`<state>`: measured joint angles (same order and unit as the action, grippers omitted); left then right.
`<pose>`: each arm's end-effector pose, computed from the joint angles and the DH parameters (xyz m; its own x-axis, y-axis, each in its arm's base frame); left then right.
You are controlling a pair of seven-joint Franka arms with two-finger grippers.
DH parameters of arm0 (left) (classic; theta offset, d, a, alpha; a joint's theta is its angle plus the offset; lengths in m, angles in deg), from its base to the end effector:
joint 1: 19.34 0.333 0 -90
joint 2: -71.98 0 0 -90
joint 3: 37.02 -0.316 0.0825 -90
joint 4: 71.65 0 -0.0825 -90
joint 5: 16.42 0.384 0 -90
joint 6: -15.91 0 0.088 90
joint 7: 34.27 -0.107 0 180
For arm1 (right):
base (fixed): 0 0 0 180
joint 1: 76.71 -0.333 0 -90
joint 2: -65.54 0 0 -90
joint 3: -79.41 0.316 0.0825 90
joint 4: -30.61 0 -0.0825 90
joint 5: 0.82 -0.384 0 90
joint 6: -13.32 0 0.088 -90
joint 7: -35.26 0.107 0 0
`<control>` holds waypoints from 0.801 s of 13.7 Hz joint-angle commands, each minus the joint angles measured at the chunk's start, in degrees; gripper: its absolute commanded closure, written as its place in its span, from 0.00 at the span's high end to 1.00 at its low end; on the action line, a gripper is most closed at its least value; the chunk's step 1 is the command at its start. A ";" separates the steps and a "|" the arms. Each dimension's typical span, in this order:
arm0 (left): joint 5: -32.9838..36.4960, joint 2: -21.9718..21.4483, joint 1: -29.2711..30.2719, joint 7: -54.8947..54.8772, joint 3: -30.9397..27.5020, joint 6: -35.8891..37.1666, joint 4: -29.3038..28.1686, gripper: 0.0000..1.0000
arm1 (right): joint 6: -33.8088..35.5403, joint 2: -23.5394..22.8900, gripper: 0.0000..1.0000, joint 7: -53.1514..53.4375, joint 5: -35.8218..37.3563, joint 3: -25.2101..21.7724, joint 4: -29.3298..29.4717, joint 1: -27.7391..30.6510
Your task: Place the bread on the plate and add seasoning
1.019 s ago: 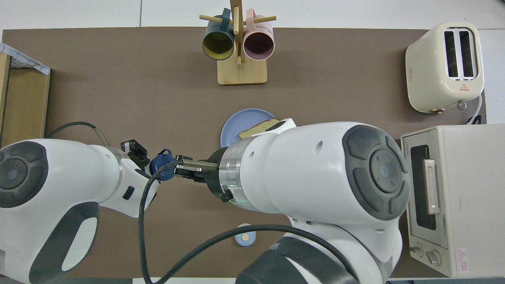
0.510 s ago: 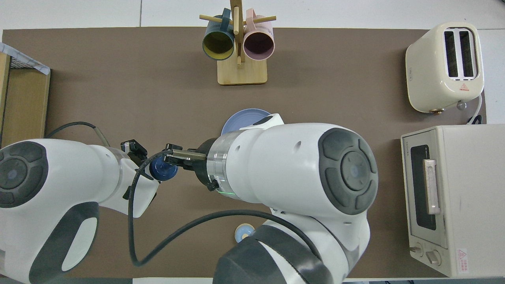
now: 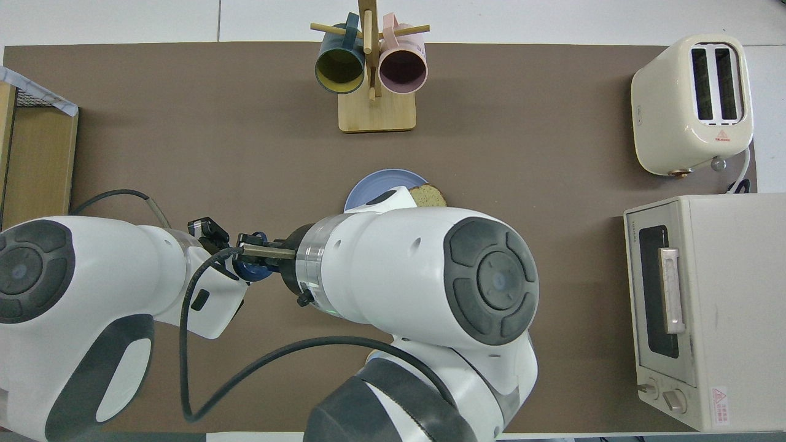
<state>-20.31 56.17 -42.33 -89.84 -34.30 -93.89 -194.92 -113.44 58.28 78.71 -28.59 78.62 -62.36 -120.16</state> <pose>0.4268 -0.2126 0.5196 0.1740 -0.9826 0.0654 -0.9846 -0.1747 -0.0038 0.4610 0.4464 0.5963 0.9789 -0.2007 -0.0389 -0.1843 -0.7841 -0.5926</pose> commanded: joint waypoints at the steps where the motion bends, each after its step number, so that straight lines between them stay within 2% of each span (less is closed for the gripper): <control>1: -0.07 -1.76 -0.48 0.38 -0.26 -0.59 -1.53 0.00 | -0.24 0.31 0.20 1.99 1.40 0.00 -0.11 -0.05; 7: -0.07 -1.76 -0.48 0.47 -0.26 -0.59 -1.53 0.00 | -0.50 0.32 0.25 2.08 1.75 0.00 -0.37 -0.14; 11: -0.07 -1.76 -0.48 0.82 0.00 -0.59 -1.53 0.00 | -0.86 0.14 0.24 1.99 1.92 0.09 -0.37 -0.14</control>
<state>-20.31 56.17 -42.33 -89.76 -34.23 -93.89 -194.92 -113.44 58.27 78.74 -28.22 78.62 -62.42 -120.16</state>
